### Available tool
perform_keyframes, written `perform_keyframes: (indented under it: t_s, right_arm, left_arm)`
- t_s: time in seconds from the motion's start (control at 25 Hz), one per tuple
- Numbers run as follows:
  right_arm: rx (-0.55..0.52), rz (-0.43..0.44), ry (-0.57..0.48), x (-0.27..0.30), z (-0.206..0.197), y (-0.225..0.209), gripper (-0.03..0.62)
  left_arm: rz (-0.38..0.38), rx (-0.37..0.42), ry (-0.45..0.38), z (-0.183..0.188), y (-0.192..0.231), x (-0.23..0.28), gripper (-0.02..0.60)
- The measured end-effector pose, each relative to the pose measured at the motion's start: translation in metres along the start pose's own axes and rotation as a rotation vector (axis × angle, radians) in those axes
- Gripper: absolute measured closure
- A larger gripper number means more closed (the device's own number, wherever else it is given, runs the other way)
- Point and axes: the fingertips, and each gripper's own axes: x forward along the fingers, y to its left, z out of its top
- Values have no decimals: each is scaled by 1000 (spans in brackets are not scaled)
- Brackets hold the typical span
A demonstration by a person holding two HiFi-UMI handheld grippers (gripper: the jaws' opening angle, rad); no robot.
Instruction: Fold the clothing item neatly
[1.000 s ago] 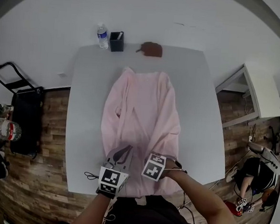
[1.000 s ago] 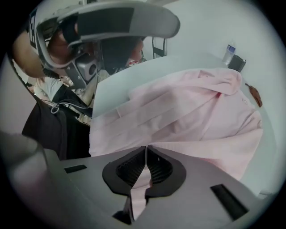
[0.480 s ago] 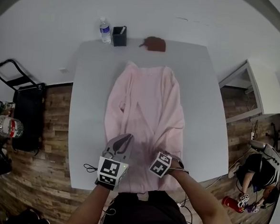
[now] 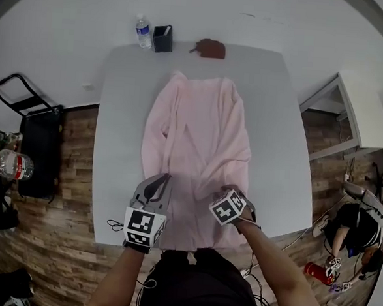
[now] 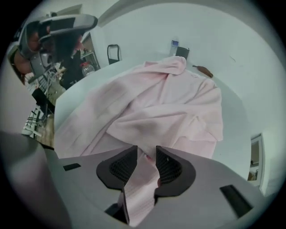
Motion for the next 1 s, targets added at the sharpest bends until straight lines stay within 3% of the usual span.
perform_keyframes:
  t_s: [0.12,0.32,0.4,0.48,0.56,0.68,0.8,0.88,1.0]
  right_arm:
    - [-50,23,61,12,-9,18,470]
    - [-23,251,102,-23,-24,45,470]
    - [-72,258,125,-32,-35,40,470]
    - [-147,207,122,-42,-40,27,470]
    - [-212,112,60,-55,-35,11,468]
    - [-308,26,-141,-70,-2,22,468]
    - [-460,82,-305,-73,41,84,468]
    - [-546,124,-353,-68,62,125,468]
    - [-584,151,-382,-52,87,159,468]
  left_arm:
    - [30,10,6,-2,-6,-11,557]
    - [93,13,-8,2,-14,-31,558]
    - [125,11,-11,4,-14,-40,558]
    - [161,10,-12,5,-12,-52,558]
    - [202,4,-15,5,-6,-65,558]
    - [266,-18,-12,-2,10,-88,557]
    - [310,-32,-10,-9,28,-108,557]
    - [308,-34,-19,-10,33,-114,558]
    - [258,-27,-29,-7,33,-108,557]
